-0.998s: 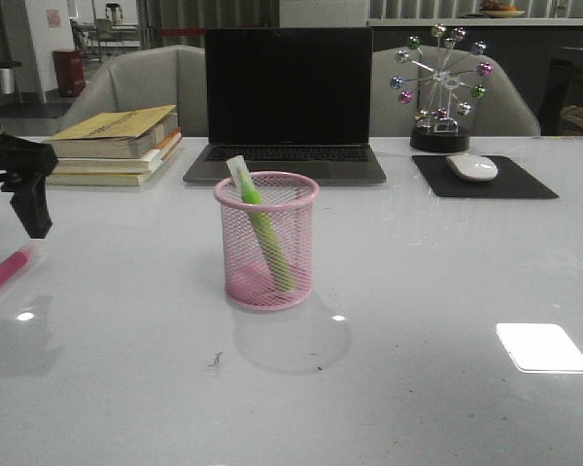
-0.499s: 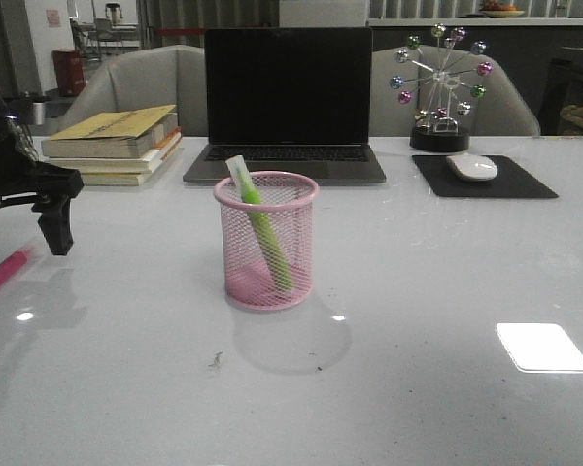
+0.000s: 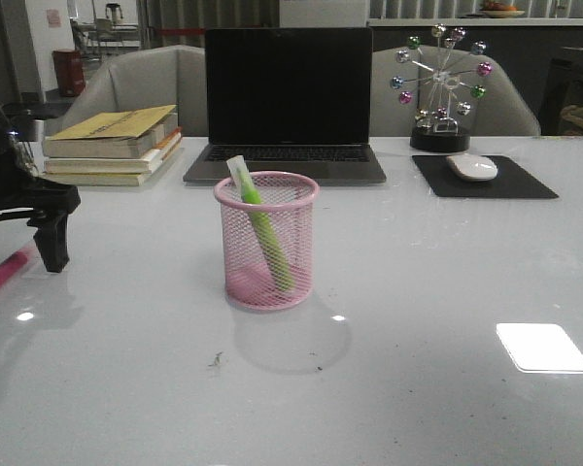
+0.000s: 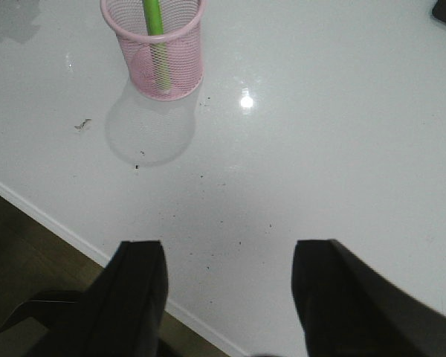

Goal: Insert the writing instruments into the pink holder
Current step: 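Lower the left gripper onto the pink marker and grasp it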

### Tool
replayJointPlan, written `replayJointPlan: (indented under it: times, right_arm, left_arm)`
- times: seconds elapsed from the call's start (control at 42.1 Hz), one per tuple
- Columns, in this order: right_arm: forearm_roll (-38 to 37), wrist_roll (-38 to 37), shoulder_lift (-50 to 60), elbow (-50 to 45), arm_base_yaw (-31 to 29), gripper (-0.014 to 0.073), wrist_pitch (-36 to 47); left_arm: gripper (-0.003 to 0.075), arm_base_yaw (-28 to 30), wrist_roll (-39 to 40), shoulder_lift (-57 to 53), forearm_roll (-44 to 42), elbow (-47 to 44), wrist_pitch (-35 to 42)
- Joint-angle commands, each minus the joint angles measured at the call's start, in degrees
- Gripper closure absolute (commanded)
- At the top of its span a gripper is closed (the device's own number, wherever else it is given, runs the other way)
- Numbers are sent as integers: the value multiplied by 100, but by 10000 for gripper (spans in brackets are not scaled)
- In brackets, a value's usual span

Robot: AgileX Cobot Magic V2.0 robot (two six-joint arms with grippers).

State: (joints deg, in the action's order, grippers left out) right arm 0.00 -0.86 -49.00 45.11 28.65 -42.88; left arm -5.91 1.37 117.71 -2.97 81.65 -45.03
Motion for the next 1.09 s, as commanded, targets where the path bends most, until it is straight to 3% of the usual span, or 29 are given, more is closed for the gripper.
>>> replayJointPlan:
  times: [0.0,0.143,0.404,0.641,0.808,1.069]
  right_arm:
    - [-60,25,20,138,-34,105,303]
    - [-60,25,20,138,-34,105,303]
    - [-60,25,20,138,-34,105,303]
    - [-60,25,20,138,-34,105,303]
    - [-60,25,20,138,-34,105,303]
    - [-60,25,20,138,-34,105,303]
  left_arm:
    - [107,-37,6,-246,-35,162,17]
    - [136,-37,6,-246,-35,162,-110]
    - [404,-37,6,-246,-35,211,-364]
    - [570,-37,-52,-269,-35,486,-754]
    - [628,-50,-137,-641,85,483,-636]
    - [629,-173,-669,-1874,977,462,-72]
